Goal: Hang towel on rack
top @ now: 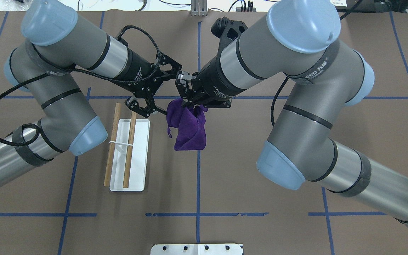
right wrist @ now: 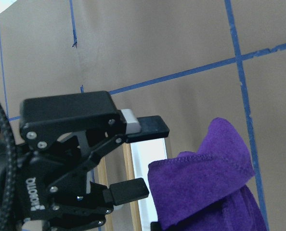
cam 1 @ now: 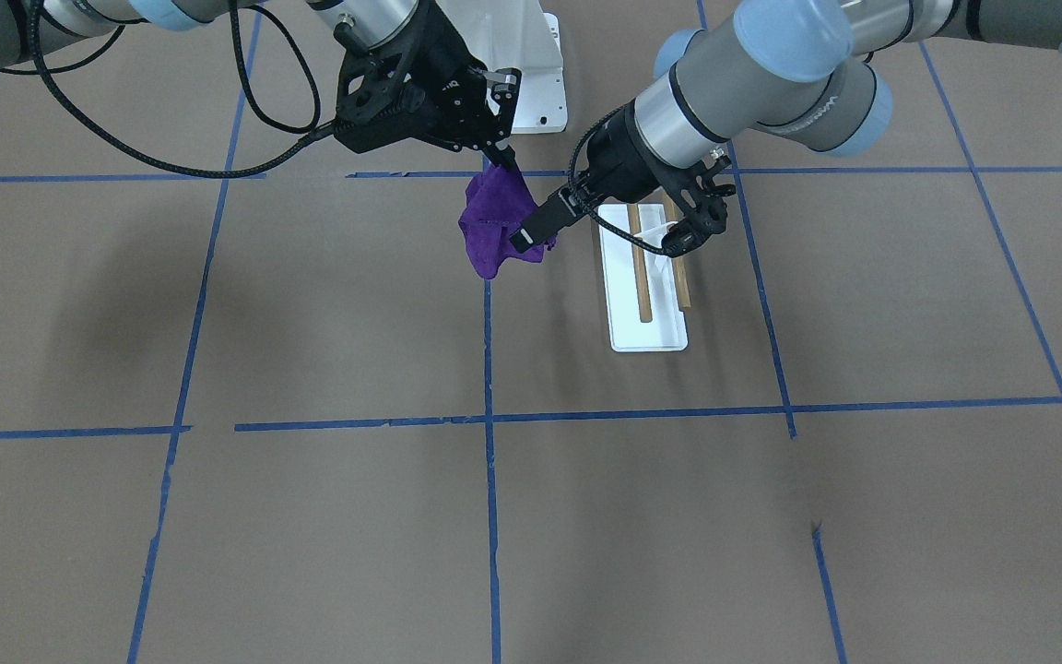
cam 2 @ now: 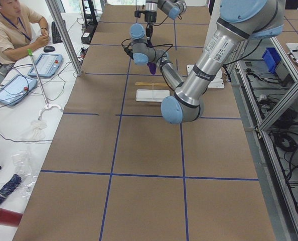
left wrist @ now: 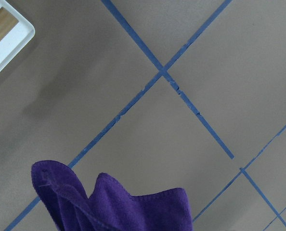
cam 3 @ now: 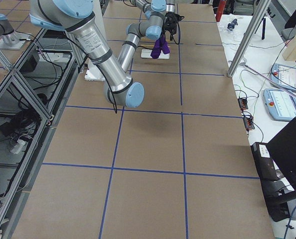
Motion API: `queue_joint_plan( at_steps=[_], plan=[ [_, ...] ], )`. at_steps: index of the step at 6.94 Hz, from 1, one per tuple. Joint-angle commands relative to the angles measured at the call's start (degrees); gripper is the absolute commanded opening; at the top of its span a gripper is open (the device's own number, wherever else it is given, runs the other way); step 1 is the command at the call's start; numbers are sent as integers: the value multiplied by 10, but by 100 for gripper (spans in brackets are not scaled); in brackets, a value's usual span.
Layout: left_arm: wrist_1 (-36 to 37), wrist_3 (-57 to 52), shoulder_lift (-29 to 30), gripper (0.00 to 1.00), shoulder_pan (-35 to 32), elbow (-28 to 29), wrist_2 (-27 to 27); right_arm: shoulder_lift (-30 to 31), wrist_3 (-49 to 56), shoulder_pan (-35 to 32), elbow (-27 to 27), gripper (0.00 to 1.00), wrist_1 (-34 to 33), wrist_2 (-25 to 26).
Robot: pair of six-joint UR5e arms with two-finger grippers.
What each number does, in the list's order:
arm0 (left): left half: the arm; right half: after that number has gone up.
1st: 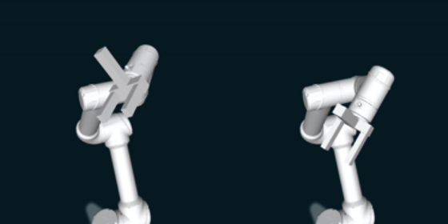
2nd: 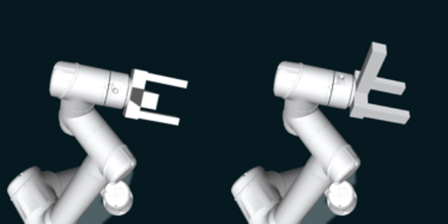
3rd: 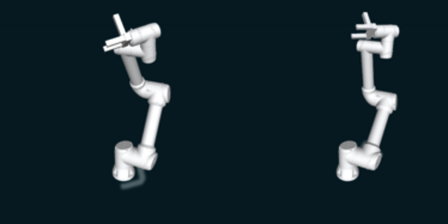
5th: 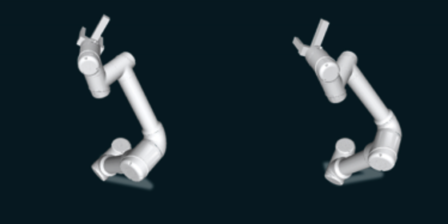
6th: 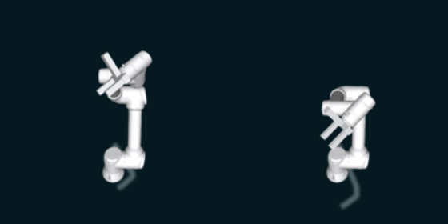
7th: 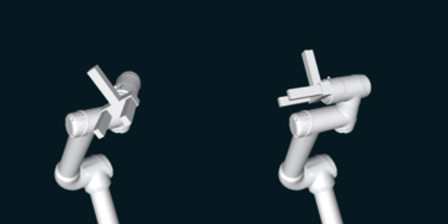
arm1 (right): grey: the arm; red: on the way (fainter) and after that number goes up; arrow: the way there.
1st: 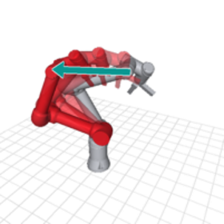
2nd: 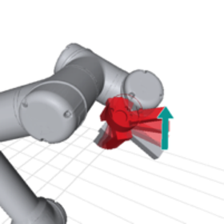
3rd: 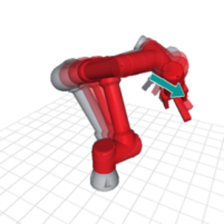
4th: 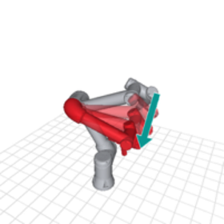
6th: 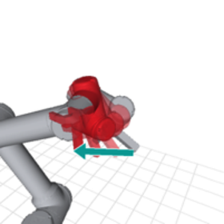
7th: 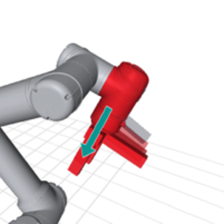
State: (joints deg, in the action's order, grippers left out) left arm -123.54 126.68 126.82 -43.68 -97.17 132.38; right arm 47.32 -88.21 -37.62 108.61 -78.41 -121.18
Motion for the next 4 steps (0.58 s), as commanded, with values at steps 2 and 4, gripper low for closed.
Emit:
queue_joint_plan(
  at_steps=[2,4],
  plan=[
    [0,16,0,88,1,-2,1,0,-3,5,-1,0,18,24],
    [0,16,-2,24,2,-4,1,0,-6,5,2,0,19,23]
  ],
)
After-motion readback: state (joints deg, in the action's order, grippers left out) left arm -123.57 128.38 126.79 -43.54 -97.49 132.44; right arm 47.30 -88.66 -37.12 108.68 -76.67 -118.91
